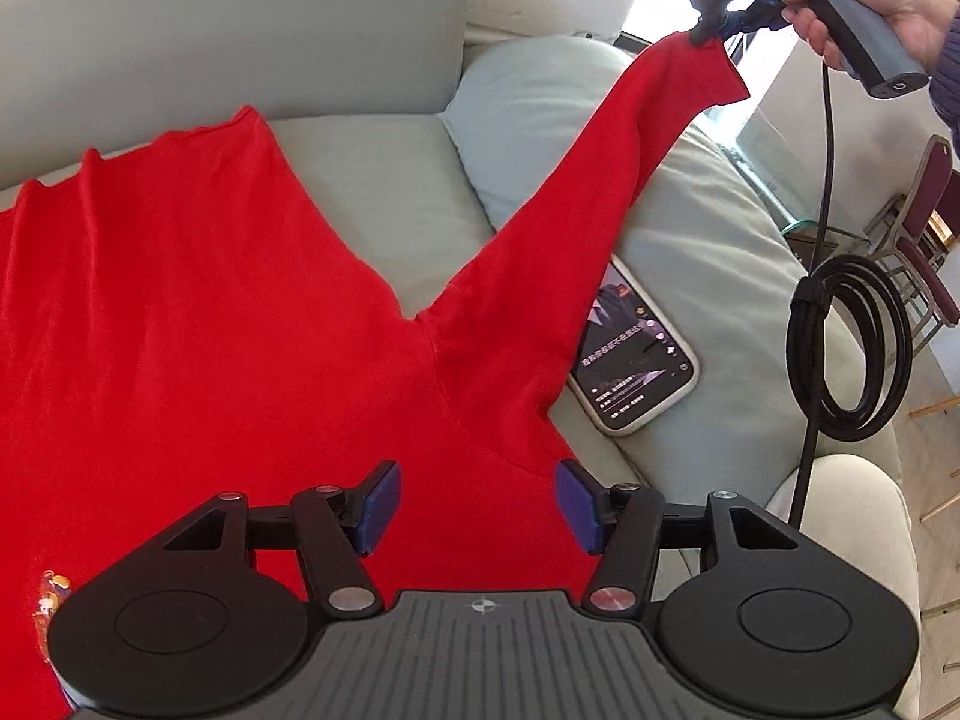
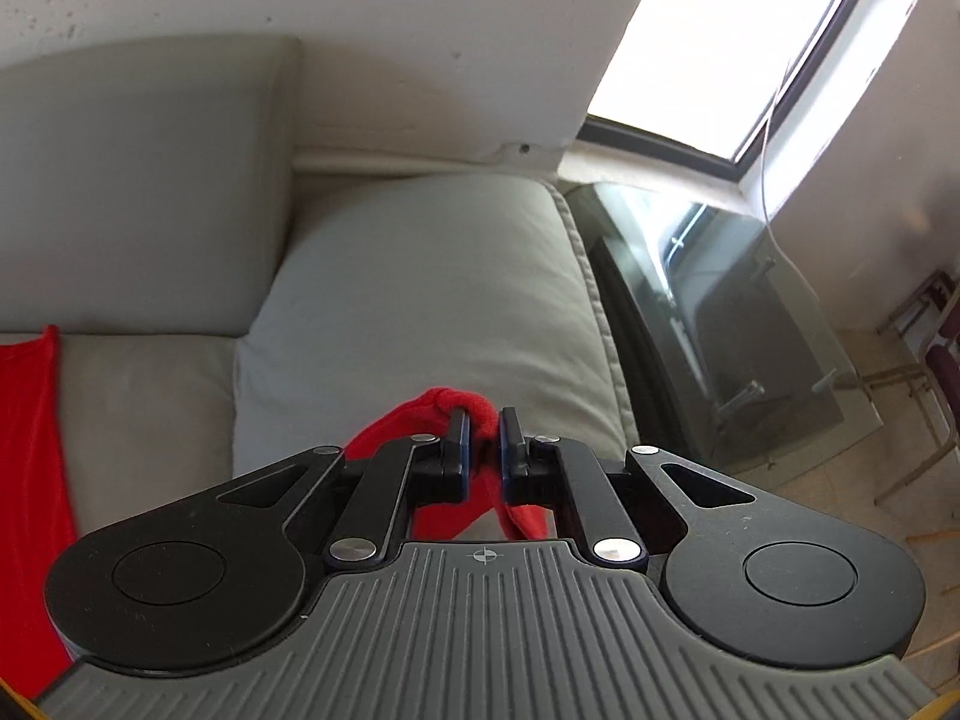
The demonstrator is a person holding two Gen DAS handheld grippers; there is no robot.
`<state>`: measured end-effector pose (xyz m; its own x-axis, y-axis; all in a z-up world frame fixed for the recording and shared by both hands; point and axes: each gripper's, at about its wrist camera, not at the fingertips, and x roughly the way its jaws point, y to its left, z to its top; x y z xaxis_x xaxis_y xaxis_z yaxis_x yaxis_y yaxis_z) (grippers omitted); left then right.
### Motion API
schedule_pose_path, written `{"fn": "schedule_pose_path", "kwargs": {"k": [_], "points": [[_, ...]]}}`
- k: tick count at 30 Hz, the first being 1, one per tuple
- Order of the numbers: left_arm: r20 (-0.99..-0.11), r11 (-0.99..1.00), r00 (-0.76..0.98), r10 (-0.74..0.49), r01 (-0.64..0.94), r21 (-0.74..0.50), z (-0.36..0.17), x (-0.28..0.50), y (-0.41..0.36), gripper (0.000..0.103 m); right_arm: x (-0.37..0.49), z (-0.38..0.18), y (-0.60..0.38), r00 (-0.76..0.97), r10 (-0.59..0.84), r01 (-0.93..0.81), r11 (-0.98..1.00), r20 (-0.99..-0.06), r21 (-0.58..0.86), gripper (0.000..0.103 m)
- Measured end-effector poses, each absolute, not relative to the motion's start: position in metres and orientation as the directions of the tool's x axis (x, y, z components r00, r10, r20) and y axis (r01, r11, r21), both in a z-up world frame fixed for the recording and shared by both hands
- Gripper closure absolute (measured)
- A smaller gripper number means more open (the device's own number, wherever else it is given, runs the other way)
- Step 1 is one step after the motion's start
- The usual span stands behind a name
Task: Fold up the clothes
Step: 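Lift the sleeve with the right gripper and pull it outward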
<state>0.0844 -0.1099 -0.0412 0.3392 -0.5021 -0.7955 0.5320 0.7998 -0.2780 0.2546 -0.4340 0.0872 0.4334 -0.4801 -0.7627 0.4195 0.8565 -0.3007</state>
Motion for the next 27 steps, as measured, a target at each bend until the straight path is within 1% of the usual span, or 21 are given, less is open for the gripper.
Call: {"fn": "schedule_pose_path", "kwargs": {"k": [1, 2, 4, 5, 6, 7, 9, 11, 13, 17, 19, 20, 22, 23, 25, 27], "points": [[-0.800, 0.808, 0.335, -0.498, 0.515, -0.287, -0.045, 0.091, -0.110, 0.048, 0.267, 0.076, -0.437, 0.436, -0.461, 0.422, 0.864, -0.773, -0.277, 0.094], [-0.802, 0.811, 0.333, -0.497, 0.507, -0.292, -0.046, 0.095, -0.110, 0.048, 0.279, 0.065, -0.440, 0.438, -0.441, 0.424, 0.870, -0.783, -0.252, 0.092], [-0.803, 0.815, 0.330, -0.496, 0.496, -0.300, -0.046, 0.099, -0.109, 0.048, 0.288, 0.052, -0.450, 0.459, -0.403, 0.453, 0.873, -0.792, -0.182, 0.077], [-0.804, 0.816, 0.328, -0.496, 0.491, -0.303, -0.047, 0.102, -0.109, 0.048, 0.285, 0.050, -0.456, 0.477, -0.386, 0.477, 0.868, -0.790, -0.136, 0.067], [-0.804, 0.818, 0.327, -0.496, 0.486, -0.307, -0.047, 0.104, -0.109, 0.048, 0.283, 0.048, -0.463, 0.495, -0.370, 0.500, 0.861, -0.786, -0.090, 0.063], [-0.805, 0.820, 0.325, -0.496, 0.481, -0.311, -0.047, 0.107, -0.108, 0.048, 0.280, 0.046, -0.470, 0.514, -0.354, 0.522, 0.852, -0.782, -0.043, 0.063], [-0.805, 0.818, 0.310, -0.506, 0.469, -0.334, -0.047, 0.108, -0.108, 0.048, 0.274, 0.042, -0.483, 0.551, -0.324, 0.559, 0.828, -0.769, 0.052, 0.048], [-0.792, 0.800, 0.287, -0.539, 0.469, -0.374, -0.046, 0.101, -0.113, 0.048, 0.260, 0.039, -0.500, 0.584, -0.296, 0.582, 0.802, -0.756, 0.135, 0.042], [-0.780, 0.784, 0.272, -0.563, 0.473, -0.401, -0.045, 0.092, -0.121, 0.048, 0.237, 0.037, -0.521, 0.611, -0.270, 0.593, 0.779, -0.744, 0.205, 0.041], [-0.790, 0.782, 0.286, -0.543, 0.515, -0.351, -0.045, 0.073, -0.151, 0.049, 0.206, 0.018, -0.510, 0.678, -0.219, 0.414, 0.902, -0.701, 0.119, 0.045], [-0.790, 0.768, 0.268, -0.551, 0.532, -0.356, -0.043, 0.066, -0.164, 0.049, 0.196, 0.012, -0.492, 0.730, -0.213, 0.294, 0.956, -0.649, 0.016, 0.046], [-0.782, 0.757, 0.254, -0.570, 0.532, -0.379, -0.040, 0.064, -0.168, 0.049, 0.192, 0.008, -0.482, 0.754, -0.206, 0.233, 0.972, -0.623, -0.039, 0.046], [-0.755, 0.730, 0.228, -0.615, 0.526, -0.436, -0.033, 0.062, -0.176, 0.049, 0.192, -0.001, -0.461, 0.775, -0.190, 0.106, 0.979, -0.603, -0.172, 0.046], [-0.742, 0.727, 0.238, -0.627, 0.522, -0.447, -0.031, 0.063, -0.180, 0.048, 0.193, -0.005, -0.450, 0.784, -0.180, 0.043, 0.970, -0.594, -0.238, 0.048], [-0.718, 0.726, 0.268, -0.643, 0.514, -0.457, -0.026, 0.064, -0.188, 0.048, 0.202, -0.019, -0.433, 0.773, -0.175, -0.081, 0.926, -0.610, -0.369, 0.053], [-0.708, 0.743, 0.309, -0.635, 0.494, -0.451, -0.026, 0.068, -0.196, 0.047, 0.213, -0.034, -0.423, 0.730, -0.205, -0.166, 0.872, -0.652, -0.461, 0.057]]}}
